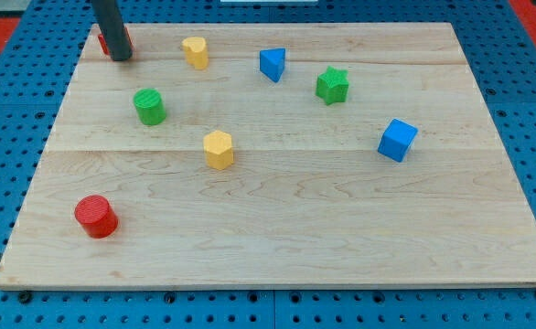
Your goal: Nudge the green circle up a bit
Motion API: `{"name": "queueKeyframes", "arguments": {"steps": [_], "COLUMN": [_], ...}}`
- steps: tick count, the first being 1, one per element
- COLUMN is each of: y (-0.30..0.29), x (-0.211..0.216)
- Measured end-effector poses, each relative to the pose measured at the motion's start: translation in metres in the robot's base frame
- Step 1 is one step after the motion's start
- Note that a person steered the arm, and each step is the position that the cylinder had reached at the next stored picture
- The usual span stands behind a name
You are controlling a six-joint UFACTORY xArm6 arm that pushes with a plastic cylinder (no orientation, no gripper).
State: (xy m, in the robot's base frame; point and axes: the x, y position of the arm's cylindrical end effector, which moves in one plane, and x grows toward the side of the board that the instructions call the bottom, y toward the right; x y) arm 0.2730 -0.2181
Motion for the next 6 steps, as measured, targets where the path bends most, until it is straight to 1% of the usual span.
{"name": "queueKeyframes", "arguments": {"steps": [1, 2, 3, 4, 5, 6], "y": [0.048, 0.048, 0.022, 0.040, 0.065, 0.059], "x": [0.066, 0.100, 0.102, 0.164, 0.149, 0.136]}}
